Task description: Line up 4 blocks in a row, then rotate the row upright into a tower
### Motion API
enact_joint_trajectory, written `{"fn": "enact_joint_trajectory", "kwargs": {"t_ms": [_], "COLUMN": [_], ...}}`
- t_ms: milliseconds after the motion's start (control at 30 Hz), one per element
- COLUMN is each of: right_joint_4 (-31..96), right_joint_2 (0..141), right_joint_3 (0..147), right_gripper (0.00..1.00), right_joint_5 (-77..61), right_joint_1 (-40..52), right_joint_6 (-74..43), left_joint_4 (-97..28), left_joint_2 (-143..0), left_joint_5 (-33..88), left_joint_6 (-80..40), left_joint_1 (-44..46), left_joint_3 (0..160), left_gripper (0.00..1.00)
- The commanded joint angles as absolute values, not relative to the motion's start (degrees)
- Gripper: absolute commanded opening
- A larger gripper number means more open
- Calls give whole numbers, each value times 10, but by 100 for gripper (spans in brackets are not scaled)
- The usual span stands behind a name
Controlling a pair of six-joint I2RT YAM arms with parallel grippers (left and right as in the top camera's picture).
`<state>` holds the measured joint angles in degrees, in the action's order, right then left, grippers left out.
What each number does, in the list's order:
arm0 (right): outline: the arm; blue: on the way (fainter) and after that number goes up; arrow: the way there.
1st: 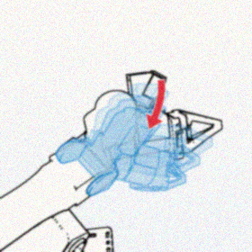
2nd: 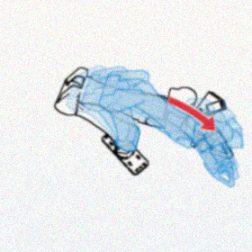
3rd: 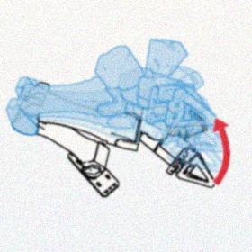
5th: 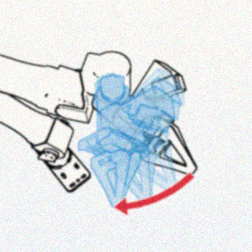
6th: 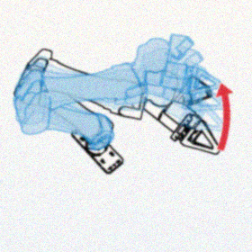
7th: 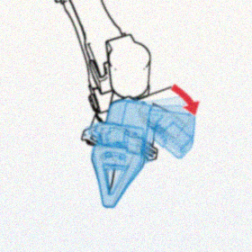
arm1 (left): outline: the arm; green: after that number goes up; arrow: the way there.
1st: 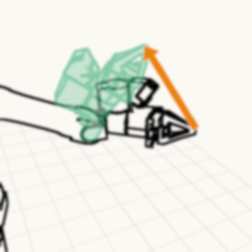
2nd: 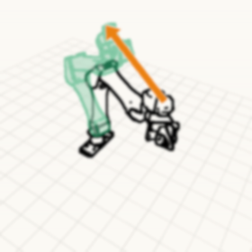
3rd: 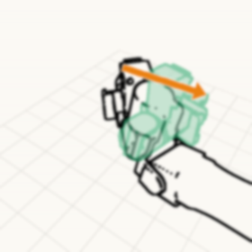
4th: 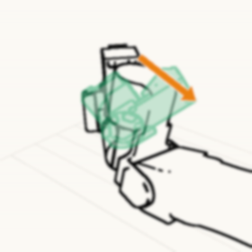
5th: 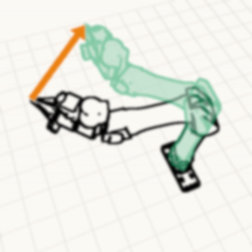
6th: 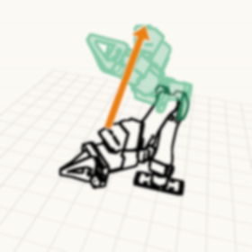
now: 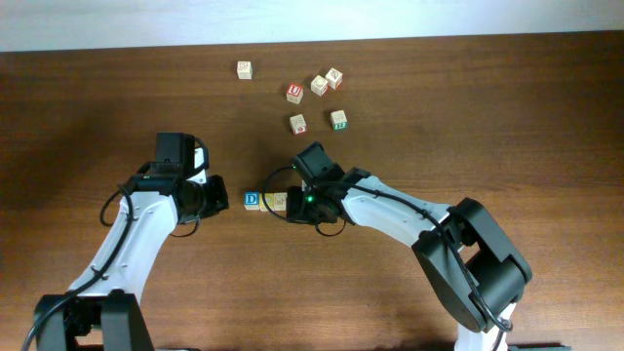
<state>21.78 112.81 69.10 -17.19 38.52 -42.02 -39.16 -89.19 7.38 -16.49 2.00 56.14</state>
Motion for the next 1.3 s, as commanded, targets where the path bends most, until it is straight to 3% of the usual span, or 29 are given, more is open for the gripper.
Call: {"fn": "enact_joint_trajectory", "kwargs": {"t_ms": [0, 533, 767, 867, 967, 1267], "right_joint_4": [215, 208, 285, 322, 341, 328], "right_joint_2": [1138, 1136, 1030, 1003, 1022, 1098], "right_joint_3": [695, 696, 727, 727, 726, 726], "right_gripper": [4, 4, 4, 4, 4, 4], "right_joint_5": [-161, -177, -156, -144, -150, -164], "right_joint_1": [390, 397, 392, 347, 301, 295], "right_joint_6": [-421, -414, -357, -353, -336, -319], "left_joint_4": [-390, -390, -404, -414, -414, -388], "left_joint_2": [-884, -884, -884, -884, -884, -884], "left_joint_5": [84, 84, 115, 116, 116, 116], "left_joint_6": [-158, -158, -157, -157, -158, -158], "left_joint_1": [19, 19, 19, 19, 19, 19], "left_joint_3": [558, 558, 563, 563, 563, 563], "left_gripper": [0, 0, 0, 0, 0, 0]}}
